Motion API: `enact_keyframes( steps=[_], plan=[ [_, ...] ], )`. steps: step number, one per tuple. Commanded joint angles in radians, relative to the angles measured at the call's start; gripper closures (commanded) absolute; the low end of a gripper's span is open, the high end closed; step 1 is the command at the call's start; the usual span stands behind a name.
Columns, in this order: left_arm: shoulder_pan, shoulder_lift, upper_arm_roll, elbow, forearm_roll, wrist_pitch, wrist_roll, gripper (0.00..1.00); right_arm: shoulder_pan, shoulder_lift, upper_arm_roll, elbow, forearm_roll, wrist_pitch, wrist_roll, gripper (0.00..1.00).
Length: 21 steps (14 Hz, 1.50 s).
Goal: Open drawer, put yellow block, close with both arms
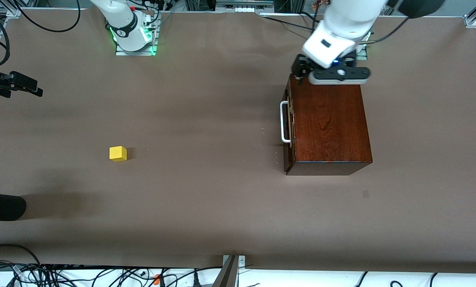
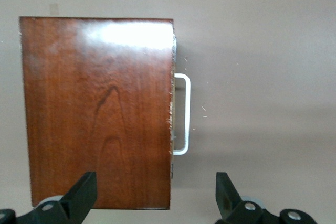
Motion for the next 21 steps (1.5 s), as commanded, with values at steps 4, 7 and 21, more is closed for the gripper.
enact_keyframes(
  steps=[4, 7, 21],
  plan=[
    [-0.184, 0.157, -0.008, 0.050, 0.175, -0.014, -0.147, 0.00, -0.012, 0.009, 0.005, 0.021, 0.021, -0.017, -0.004, 0.00],
    [-0.201, 0.232, -0.010, 0.038, 0.235, 0.067, -0.228, 0.00, -0.012, 0.009, 0.005, 0.021, 0.021, -0.017, -0.004, 0.00],
    [-0.229, 0.451, -0.005, 0.026, 0.384, 0.141, -0.265, 0.00, -0.012, 0.011, 0.005, 0.022, 0.021, -0.015, -0.004, 0.00]
  ],
)
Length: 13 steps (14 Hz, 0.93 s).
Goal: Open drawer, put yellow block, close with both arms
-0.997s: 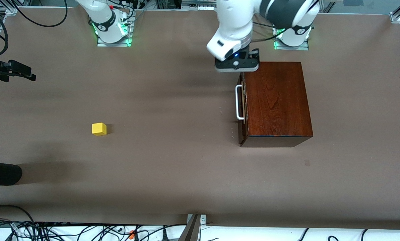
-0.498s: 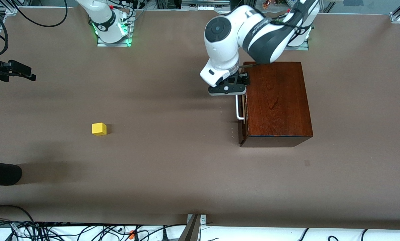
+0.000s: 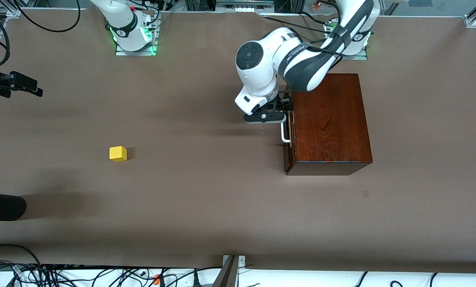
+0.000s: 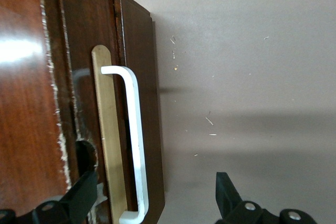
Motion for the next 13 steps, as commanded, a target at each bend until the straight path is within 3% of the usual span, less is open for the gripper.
enact_keyframes(
  steps=[1, 13],
  plan=[
    [-0.009, 0.044, 0.002, 0.020, 0.062, -0.003, -0.018, 0.00, -0.012, 0.009, 0.005, 0.022, 0.021, -0.015, -0.004, 0.00],
    [-0.012, 0.124, 0.005, 0.024, 0.097, 0.043, -0.041, 0.00, -0.012, 0.010, 0.005, 0.022, 0.021, -0.015, -0.004, 0.00]
  ],
)
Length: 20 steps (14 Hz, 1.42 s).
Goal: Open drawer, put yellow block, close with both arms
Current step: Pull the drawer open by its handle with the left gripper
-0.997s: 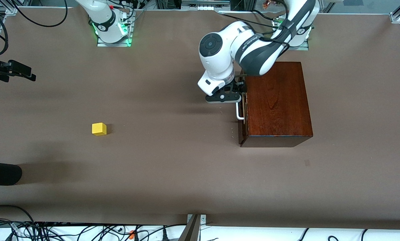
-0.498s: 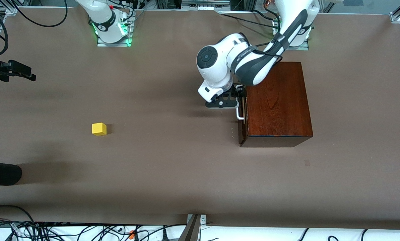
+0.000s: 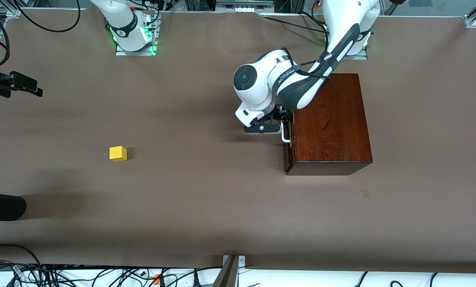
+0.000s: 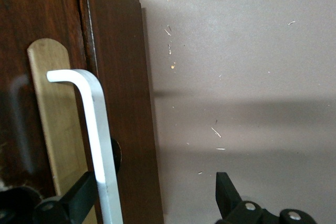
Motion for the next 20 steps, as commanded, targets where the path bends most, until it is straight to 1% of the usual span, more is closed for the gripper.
enact_keyframes(
  steps=[1, 6, 11, 13, 20],
  plan=[
    [-0.013, 0.018, 0.002, 0.024, 0.034, 0.009, -0.028, 0.00, -0.012, 0.010, 0.005, 0.022, 0.021, -0.017, -0.004, 0.00],
    [-0.045, 0.043, 0.002, 0.035, 0.034, 0.037, -0.071, 0.00, -0.012, 0.010, 0.005, 0.022, 0.021, -0.015, -0.004, 0.00],
    [-0.082, 0.064, 0.005, 0.049, 0.028, 0.037, -0.114, 0.00, -0.012, 0.010, 0.005, 0.022, 0.021, -0.015, -0.004, 0.00],
    [-0.100, 0.092, 0.007, 0.102, 0.027, 0.037, -0.125, 0.00, -0.012, 0.010, 0.005, 0.022, 0.021, -0.015, -0.004, 0.00],
    [-0.123, 0.133, 0.007, 0.175, 0.018, 0.037, -0.145, 0.00, -0.015, 0.012, 0.003, 0.024, 0.019, -0.011, -0.004, 0.00]
  ],
)
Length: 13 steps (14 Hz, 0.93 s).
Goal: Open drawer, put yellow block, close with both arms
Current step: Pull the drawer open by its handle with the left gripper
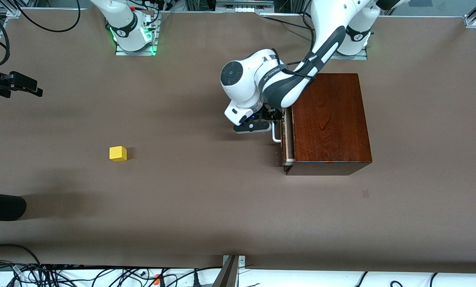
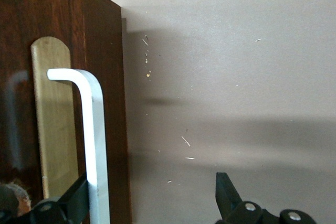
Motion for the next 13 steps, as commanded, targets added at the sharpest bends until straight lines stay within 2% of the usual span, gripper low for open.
enact_keyframes(
  steps=[1, 7, 13],
  plan=[
    [-0.042, 0.068, -0.013, 0.085, -0.021, 0.029, -0.031, 0.00, -0.015, 0.012, 0.004, 0.024, 0.019, -0.011, -0.004, 0.00],
    [-0.072, 0.111, -0.015, 0.159, -0.024, 0.029, -0.050, 0.00, -0.016, 0.017, 0.001, 0.024, 0.021, -0.004, -0.001, 0.00],
    [-0.105, 0.157, -0.015, 0.248, -0.025, 0.031, -0.075, 0.00, -0.015, 0.082, -0.007, 0.022, 0.070, 0.027, 0.005, 0.00]
  ],
)
